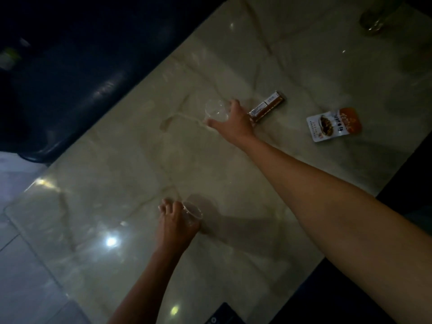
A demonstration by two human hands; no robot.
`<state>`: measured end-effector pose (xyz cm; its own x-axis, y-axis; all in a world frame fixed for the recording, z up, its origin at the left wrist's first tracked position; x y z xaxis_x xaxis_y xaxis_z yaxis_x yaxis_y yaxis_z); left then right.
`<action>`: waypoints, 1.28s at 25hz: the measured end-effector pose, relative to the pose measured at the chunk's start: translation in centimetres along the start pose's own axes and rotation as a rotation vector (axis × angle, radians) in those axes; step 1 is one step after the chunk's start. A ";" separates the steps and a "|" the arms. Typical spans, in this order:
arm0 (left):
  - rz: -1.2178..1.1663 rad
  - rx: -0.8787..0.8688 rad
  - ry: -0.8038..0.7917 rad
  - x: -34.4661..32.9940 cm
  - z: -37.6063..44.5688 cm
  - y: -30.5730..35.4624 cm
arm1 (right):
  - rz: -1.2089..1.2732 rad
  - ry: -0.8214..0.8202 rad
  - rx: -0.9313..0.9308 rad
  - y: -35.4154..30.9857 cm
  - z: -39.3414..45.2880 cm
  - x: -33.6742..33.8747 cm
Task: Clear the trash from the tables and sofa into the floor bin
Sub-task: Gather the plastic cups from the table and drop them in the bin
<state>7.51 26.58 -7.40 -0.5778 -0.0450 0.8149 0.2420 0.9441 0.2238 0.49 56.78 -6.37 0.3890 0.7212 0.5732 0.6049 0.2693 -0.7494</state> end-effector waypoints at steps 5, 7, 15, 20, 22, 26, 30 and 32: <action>0.082 0.008 -0.060 -1.1 0.5 0.1 | 0.059 0.012 0.016 -0.2 0.7 -1.3; 0.089 0.034 -0.073 -1.1 0.8 0.2 | 0.118 0.017 -0.013 0.3 -0.5 -1.3; -0.098 -0.008 -0.116 2.1 0.9 0.5 | 0.307 -0.032 -0.155 5.7 -12.5 -1.9; -0.273 0.014 -0.046 4.6 -0.9 -3.3 | 0.395 -0.059 -0.233 7.5 -20.2 -3.2; -0.288 0.029 -0.003 5.3 -2.1 -5.6 | 0.392 -0.053 -0.239 7.7 -22.8 -3.6; -0.281 0.106 -0.090 5.1 -5.3 -10.6 | 0.366 -0.026 -0.240 7.4 -28.1 -4.7; -0.322 0.155 -0.130 3.5 -9.4 -15.8 | 0.297 -0.004 -0.188 6.0 -32.8 -7.2; -0.359 0.174 -0.151 2.6 -11.0 -18.0 | 0.253 -0.027 -0.174 5.8 -34.6 -8.3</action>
<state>10.27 5.90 -3.41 -0.7121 -0.3450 0.6114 -0.1232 0.9188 0.3749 24.84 30.22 -4.03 0.5253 0.7686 0.3651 0.6018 -0.0322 -0.7980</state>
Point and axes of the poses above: each hand's wrist, its own z-axis towards the middle knuckle, its own x-axis out of the back of the hand, y = z × x, the point moved 3 cm from there along z, towards the middle knuckle, and after that the axes turned 3 degrees about x, right-handed, at the moved point
